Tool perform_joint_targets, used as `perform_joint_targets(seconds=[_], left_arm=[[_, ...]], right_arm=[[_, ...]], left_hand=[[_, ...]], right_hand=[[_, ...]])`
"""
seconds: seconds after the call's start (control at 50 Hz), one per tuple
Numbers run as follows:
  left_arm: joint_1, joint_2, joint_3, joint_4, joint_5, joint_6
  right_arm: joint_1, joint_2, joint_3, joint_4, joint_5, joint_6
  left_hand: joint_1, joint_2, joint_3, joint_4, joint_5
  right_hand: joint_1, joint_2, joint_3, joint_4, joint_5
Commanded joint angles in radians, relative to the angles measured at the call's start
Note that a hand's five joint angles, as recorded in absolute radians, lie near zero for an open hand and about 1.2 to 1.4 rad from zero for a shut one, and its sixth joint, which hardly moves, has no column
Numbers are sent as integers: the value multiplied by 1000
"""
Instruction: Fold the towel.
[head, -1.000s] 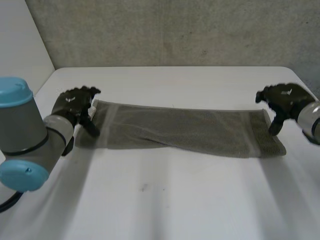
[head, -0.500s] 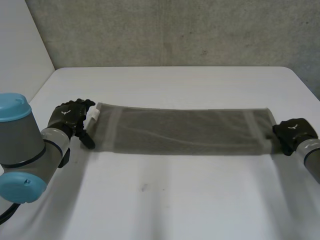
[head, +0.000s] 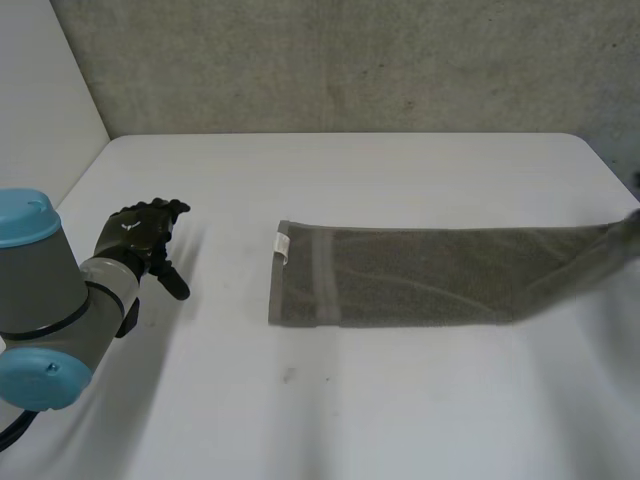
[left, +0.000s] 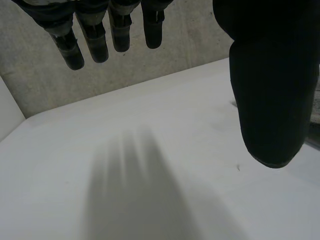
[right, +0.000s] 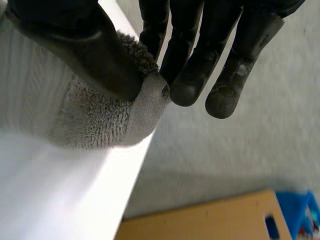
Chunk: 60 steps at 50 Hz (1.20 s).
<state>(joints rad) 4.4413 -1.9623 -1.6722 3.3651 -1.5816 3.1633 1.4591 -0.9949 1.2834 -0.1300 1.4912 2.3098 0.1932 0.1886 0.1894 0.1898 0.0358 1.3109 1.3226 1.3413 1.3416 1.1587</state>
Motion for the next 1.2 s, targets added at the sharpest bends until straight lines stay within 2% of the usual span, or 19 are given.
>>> perform_joint_targets(seconds=[0.02, 0.04, 0.1, 0.14, 0.16, 0.2, 0.22, 0.26, 0.42, 0.7, 0.84, 0.86, 0.88, 0.9, 0.92, 0.94, 1.08, 1.12, 1.2], left_arm=[[0, -3, 0, 5, 0, 3], [0, -3, 0, 5, 0, 3], [1, -1, -1, 8, 0, 3], [1, -1, -1, 8, -1, 3], [1, -1, -1, 8, -1, 3], [1, -1, -1, 8, -1, 3], [1, -1, -1, 8, -1, 3], [1, -1, -3, 8, -1, 3], [0, -1, -4, 8, -1, 3], [-4, -3, -8, 33, -1, 6], [-10, -3, -8, 36, -3, 6], [-10, -3, -8, 36, -3, 6], [-11, -3, -8, 36, -3, 6], [-13, -3, -8, 36, -3, 6], [-13, -3, -8, 36, -3, 6], [-14, -3, -8, 36, -2, 6], [-20, 6, 17, 34, 2, 6], [-22, 16, 34, 34, 3, 4], [-52, 31, 98, 24, 0, -2]], right_arm=[[317, -13, -90, 13, 55, -3], [389, -10, -105, 12, 57, -3], [461, -2, -119, 6, 55, -4], [613, 40, -145, 3, 44, -6], [613, 41, -145, 3, 44, -6], [739, 114, -176, 4, 41, -7], [739, 114, -176, 4, 41, -7], [829, 189, -196, 13, 41, -7], [948, 295, -190, 20, 5, -10], [949, 170, -153, 6, -43, 31], [952, 219, -158, 18, -110, 54], [952, 231, -154, 21, -121, 53], [952, 231, -154, 21, -121, 53], [951, 233, -156, 26, -121, 53], [951, 233, -156, 26, -121, 53], [948, 226, -156, 27, -115, 59], [886, 64, -81, 27, -106, 146], [795, -43, -6, 21, -103, 256], [715, -145, 73, 30, -98, 376]], left_hand=[[9, 13, 12, 12, -9], [9, 13, 12, 12, -9], [9, 13, 12, 12, -9], [9, 13, 12, 12, -9], [9, 13, 12, 12, -9], [6, 10, 9, 9, -11], [6, 10, 9, 9, -11], [6, 10, 9, 9, -11], [3, 7, 7, 6, -14], [6, 10, 9, 9, -11], [6, 10, 9, 9, -11], [6, 10, 9, 9, -11], [6, 10, 9, 9, -11], [3, 7, 7, 6, -14], [3, 7, 7, 6, -14], [3, 7, 7, 6, -14], [6, 10, 9, 9, -11], [9, 13, 12, 12, -9], [11, 16, 15, 15, -6]], right_hand=[[85, 74, 55, 55, 63], [85, 74, 55, 55, 63], [85, 74, 55, 55, 63], [85, 74, 55, 55, 63], [85, 74, 55, 55, 63], [85, 74, 55, 55, 63], [85, 74, 55, 55, 63], [85, 74, 55, 55, 63], [85, 74, 55, 55, 63], [85, 74, 55, 55, 63], [85, 74, 55, 55, 63], [-236, -248, -267, -267, -259], [-239, -251, -270, -270, -262], [-818, -830, -848, -849, -840], [-824, -835, -854, -854, -846], [-1136, -1148, -1167, -1167, -1159], [-1136, -1148, -1167, -1167, -1159], [-1136, -1148, -1167, -1167, -1159], [-1136, -1148, -1167, -1167, -1159]])
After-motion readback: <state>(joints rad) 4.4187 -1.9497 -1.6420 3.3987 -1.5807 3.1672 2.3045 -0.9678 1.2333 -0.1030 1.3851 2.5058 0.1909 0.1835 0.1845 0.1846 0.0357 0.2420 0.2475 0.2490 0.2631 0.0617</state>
